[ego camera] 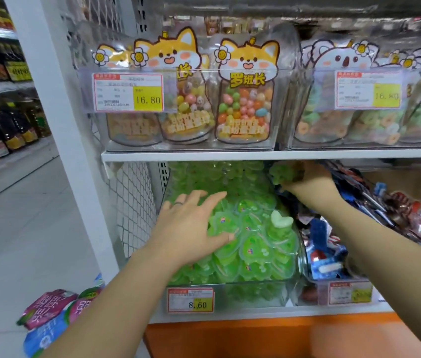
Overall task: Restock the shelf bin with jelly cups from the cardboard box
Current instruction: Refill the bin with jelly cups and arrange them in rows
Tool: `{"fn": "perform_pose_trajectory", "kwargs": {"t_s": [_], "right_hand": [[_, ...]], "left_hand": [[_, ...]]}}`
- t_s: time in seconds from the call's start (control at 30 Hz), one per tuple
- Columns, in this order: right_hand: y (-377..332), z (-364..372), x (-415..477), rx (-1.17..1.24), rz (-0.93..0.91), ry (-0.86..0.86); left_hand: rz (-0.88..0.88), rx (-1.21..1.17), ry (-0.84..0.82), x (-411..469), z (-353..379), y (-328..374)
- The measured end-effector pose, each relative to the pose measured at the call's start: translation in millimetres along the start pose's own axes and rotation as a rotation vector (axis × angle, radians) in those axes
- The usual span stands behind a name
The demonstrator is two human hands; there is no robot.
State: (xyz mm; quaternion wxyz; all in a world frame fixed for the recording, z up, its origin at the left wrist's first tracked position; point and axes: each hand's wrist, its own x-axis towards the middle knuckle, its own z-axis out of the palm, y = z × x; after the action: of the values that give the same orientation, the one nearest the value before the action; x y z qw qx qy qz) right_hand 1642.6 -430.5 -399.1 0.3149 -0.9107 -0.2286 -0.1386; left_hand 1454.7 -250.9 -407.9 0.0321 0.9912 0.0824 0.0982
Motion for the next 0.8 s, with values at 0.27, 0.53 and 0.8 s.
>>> {"fn": "perform_pose_trajectory", "kwargs": {"t_s": [0.27, 0.53, 0.8], "right_hand": [[-4.1, 0.4, -9.0, 0.085, -0.192, -0.185], [-8.8, 14.3, 2.2, -0.131, -0.028, -0.201], [-16.8, 17.6, 10.9, -0.509, -0.033, -0.168]], "left_hand": [[0.02, 0.006, 0.027, 4.6, 2.3, 1.9], [0.031, 0.01, 0.035, 6.2, 4.3, 1.3], [0.036, 0.007, 0.037, 5.7, 5.1, 0.9]]}}
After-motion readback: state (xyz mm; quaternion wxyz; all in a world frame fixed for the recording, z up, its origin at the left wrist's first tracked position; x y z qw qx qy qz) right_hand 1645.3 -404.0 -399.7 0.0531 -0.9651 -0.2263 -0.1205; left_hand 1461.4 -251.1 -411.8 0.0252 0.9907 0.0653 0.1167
